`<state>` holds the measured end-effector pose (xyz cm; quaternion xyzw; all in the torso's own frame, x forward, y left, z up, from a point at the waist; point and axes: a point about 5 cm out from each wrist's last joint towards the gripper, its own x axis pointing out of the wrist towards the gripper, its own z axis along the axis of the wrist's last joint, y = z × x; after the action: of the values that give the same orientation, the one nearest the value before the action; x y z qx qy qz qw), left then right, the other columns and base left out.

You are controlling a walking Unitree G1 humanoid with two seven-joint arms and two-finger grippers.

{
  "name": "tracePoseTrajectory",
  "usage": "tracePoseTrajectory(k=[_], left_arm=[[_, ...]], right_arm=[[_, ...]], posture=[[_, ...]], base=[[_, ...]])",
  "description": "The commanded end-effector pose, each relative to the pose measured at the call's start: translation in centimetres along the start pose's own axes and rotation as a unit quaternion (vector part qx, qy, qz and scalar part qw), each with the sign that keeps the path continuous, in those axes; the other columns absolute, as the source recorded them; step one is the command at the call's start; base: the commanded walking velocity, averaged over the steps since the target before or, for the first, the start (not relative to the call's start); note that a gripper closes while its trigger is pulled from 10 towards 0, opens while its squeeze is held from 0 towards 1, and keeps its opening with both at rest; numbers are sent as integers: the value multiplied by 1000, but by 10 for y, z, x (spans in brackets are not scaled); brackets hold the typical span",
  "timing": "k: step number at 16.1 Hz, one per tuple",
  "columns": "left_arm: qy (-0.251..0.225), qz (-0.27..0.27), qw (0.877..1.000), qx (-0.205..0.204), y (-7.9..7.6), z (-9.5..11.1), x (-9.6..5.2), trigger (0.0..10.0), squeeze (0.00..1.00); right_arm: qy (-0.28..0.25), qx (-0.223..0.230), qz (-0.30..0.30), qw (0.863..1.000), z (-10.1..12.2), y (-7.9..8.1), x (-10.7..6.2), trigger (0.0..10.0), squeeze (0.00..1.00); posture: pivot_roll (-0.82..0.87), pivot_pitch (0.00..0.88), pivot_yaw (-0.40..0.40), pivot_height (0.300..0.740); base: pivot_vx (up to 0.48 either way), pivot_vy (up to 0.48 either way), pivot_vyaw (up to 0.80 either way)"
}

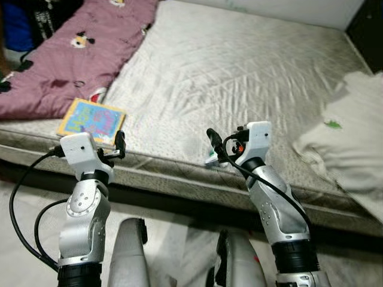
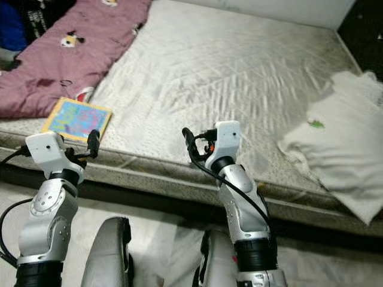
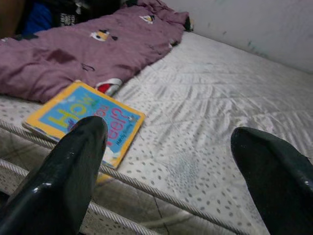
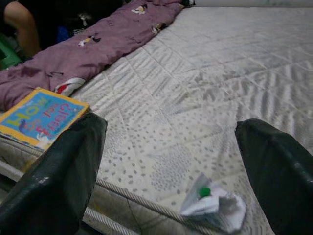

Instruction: Clean up the room

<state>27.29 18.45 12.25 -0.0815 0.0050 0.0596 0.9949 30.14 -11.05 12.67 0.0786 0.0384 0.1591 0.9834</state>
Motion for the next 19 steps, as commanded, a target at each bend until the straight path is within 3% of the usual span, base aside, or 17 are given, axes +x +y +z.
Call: tracePoseTrajectory(k=[1, 7, 9, 13, 16, 19], left_arm=[[-3, -5, 1000, 0, -1, 2, 0, 10000, 0], [-2, -6, 1000, -2, -2, 0, -1, 10000, 0], [4, -1, 1000, -5, -1, -2, 0, 10000, 0], [5, 1, 1000, -4, -2, -2, 0, 10000, 0], [4, 4, 1000, -3, -1, -2, 0, 10000, 0], [3, 15, 1000, -1, 2, -1, -3, 10000, 0]], right_arm=[[1, 0, -7, 1000, 0, -3, -1, 10000, 0], [8, -2, -4, 1000, -2, -3, 0, 10000, 0], [9, -1, -3, 1000, -3, -3, 0, 10000, 0], [11, 0, -1, 1000, -4, -3, -1, 10000, 0], [17, -1, -1, 1000, -5, -3, 0, 10000, 0], [58, 4, 8, 998, -11, 0, 2, 10000, 0]], posture=[[44, 97, -90, 557], [48, 85, -93, 557], [49, 81, -92, 552], [49, 78, -92, 499], [50, 77, -92, 499], [49, 97, -89, 499]], base=[[345, 0, 0], [367, 0, 0], [0, 0, 0], [0, 0, 0], [0, 0, 0], [0, 0, 0]])
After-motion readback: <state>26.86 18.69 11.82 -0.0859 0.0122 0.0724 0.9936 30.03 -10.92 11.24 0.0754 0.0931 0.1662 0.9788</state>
